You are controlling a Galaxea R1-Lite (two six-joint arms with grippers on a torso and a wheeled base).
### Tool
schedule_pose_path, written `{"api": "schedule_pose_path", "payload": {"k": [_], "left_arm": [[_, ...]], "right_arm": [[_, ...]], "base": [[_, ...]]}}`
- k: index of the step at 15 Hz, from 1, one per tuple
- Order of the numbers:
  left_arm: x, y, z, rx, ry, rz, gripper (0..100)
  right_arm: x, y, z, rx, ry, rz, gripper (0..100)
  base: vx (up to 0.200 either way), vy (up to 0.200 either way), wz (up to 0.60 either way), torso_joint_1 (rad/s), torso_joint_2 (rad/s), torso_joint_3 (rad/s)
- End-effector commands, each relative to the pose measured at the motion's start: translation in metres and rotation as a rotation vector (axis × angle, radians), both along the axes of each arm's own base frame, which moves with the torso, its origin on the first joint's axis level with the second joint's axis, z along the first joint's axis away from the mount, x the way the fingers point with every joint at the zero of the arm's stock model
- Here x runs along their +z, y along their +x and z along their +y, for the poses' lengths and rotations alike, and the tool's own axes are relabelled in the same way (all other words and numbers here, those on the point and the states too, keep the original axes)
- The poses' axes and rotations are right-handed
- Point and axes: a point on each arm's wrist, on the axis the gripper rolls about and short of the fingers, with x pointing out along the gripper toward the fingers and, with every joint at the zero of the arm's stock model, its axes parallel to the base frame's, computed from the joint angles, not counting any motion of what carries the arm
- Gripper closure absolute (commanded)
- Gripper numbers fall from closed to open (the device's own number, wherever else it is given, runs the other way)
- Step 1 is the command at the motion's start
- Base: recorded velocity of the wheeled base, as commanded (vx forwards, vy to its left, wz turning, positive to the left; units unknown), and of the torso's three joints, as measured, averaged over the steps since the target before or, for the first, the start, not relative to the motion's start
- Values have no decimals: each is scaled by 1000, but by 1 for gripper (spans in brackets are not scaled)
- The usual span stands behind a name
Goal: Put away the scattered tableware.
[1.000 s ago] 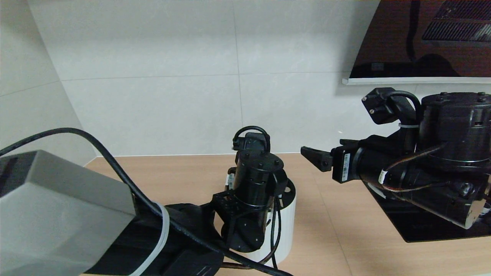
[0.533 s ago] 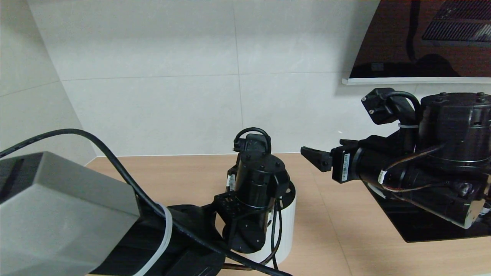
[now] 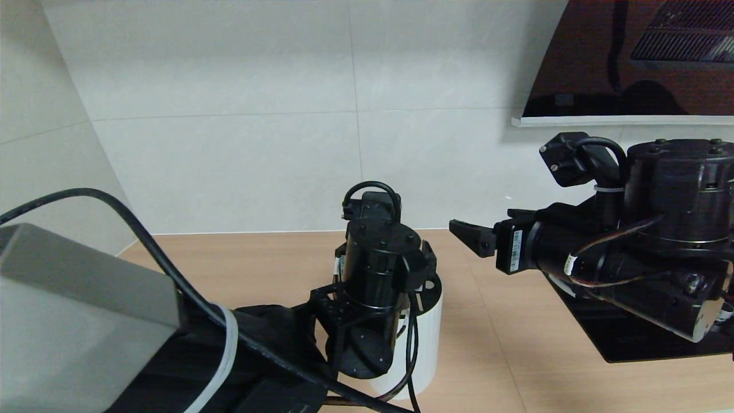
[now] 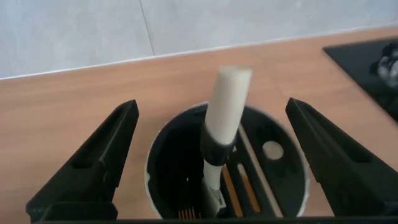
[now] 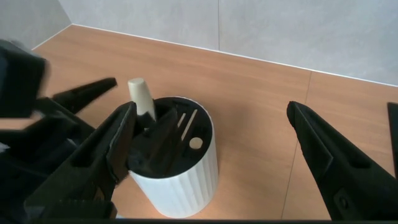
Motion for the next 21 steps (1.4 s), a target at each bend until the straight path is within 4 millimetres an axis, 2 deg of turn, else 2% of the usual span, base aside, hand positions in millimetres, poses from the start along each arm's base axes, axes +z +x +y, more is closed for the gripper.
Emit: {"api": "schedule_pose_path", "payload": {"k": [1, 3, 4, 5, 6, 7, 8, 10, 11, 12, 13, 15, 18, 21], "left_arm": [[48, -14, 24, 6, -107, -88, 0], [83, -28, 58, 7, -170, -150, 0], [99, -36, 81, 0, -194, -180, 0], [109, -47, 110, -10, -196, -202, 0], [112, -56, 131, -20, -201, -216, 0], [116, -66, 153, -24, -213, -238, 0], [114, -78, 173, -1, -208, -242, 0], [102, -108, 205, 52, -200, -245, 0], [94, -129, 224, 86, -195, -262, 0], [90, -143, 235, 104, -191, -276, 0], [81, -172, 255, 134, -185, -297, 0], [65, -215, 280, 204, -151, -280, 0], [38, -264, 296, 263, -131, -287, 0], [28, -282, 296, 301, -129, -320, 0]], "right_arm": [[2, 2, -5, -24, 4, -7, 0], [3, 4, -19, -61, -33, -30, 0], [4, 5, -29, -85, -82, -58, 0], [9, 2, -42, -116, -90, -97, 0], [14, -5, -53, -140, -67, -126, 0], [21, -16, -72, -183, -31, -174, 0], [21, -34, -93, -219, -19, -198, 0], [8, -73, -122, -258, -11, -220, 0], [-1, -101, -140, -294, 6, -252, 0], [-4, -118, -151, -331, 25, -289, 0], [-9, -147, -170, -420, 49, -349, 0], [-20, -200, -187, -484, 66, -412, 0], [-44, -262, -201, -514, 47, -398, 0], [-47, -269, -198, -595, 26, -368, 0]], "base": [[0, 0, 0, 0, 0, 0], [0, 0, 0, 0, 0, 0], [0, 0, 0, 0, 0, 0], [0, 0, 0, 0, 0, 0], [0, 0, 0, 0, 0, 0], [0, 0, 0, 0, 0, 0], [0, 0, 0, 0, 0, 0], [0, 0, 0, 0, 0, 0], [0, 0, 0, 0, 0, 0], [0, 0, 0, 0, 0, 0], [0, 0, 0, 0, 0, 0], [0, 0, 0, 0, 0, 0], [0, 0, 0, 0, 0, 0], [0, 0, 0, 0, 0, 0]]}}
